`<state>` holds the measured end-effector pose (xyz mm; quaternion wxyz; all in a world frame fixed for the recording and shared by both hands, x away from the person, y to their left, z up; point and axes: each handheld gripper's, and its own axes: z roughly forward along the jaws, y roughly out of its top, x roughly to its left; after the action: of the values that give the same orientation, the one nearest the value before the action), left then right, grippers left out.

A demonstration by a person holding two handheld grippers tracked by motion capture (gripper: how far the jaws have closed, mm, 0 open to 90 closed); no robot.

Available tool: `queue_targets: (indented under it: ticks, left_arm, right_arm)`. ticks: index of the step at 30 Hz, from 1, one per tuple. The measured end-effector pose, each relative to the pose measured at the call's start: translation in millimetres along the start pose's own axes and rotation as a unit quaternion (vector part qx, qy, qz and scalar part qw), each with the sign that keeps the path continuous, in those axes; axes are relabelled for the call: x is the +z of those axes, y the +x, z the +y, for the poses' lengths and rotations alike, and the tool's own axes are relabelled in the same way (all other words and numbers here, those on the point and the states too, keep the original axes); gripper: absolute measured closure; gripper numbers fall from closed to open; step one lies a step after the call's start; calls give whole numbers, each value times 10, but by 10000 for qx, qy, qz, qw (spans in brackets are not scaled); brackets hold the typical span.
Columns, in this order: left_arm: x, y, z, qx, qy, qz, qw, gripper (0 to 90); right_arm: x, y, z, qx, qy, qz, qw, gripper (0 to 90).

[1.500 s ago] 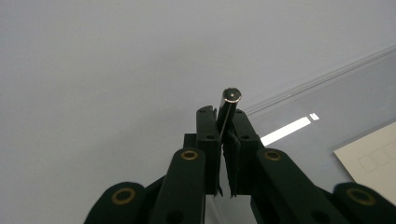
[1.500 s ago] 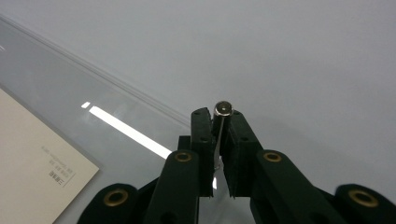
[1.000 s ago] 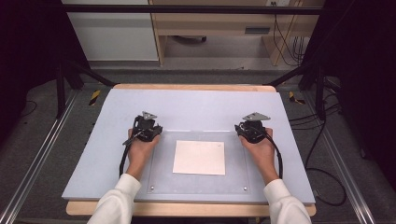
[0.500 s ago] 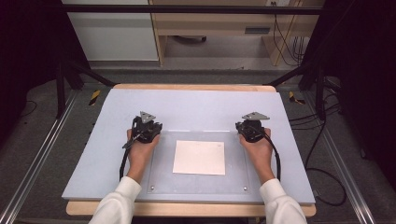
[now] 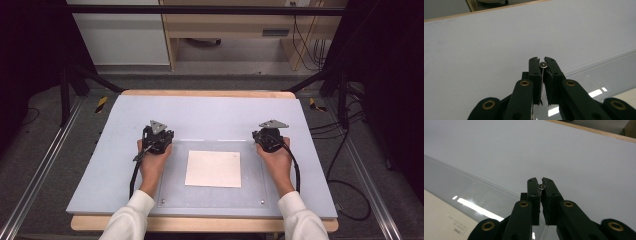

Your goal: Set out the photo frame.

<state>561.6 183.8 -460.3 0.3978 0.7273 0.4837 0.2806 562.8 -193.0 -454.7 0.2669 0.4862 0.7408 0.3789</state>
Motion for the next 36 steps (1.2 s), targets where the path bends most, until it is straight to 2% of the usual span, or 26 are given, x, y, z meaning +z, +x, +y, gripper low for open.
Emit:
queue_targets:
  ticks: [5,10,15,19,23,28,33,36]
  left_arm:
    - [6,2,4,-53,-13,-19,10000,839]
    - [6,16,36,-6,129,-70,9999,844]
    - [16,56,96,-63,373,-214,9991,846]
    - [37,91,187,6,730,-306,9969,846]
    - [73,107,252,-1,934,-317,9951,847]
    - [117,143,308,-60,1094,-370,9933,848]
    - [178,190,371,-167,1232,-476,9911,849]
    - [185,215,385,-157,1300,-549,9899,849]
  right_arm:
    - [-2,1,4,13,30,6,10000,853]
    - [3,-7,33,-33,142,15,9999,855]
    - [11,-26,89,43,365,99,9993,857]
    - [27,-41,148,8,575,138,9983,857]
    - [57,-78,211,23,790,239,9966,857]
    - [105,-128,285,166,1028,360,9939,858]
    - [161,-195,378,325,1336,546,9890,857]
    - [181,-214,413,314,1444,601,9872,856]
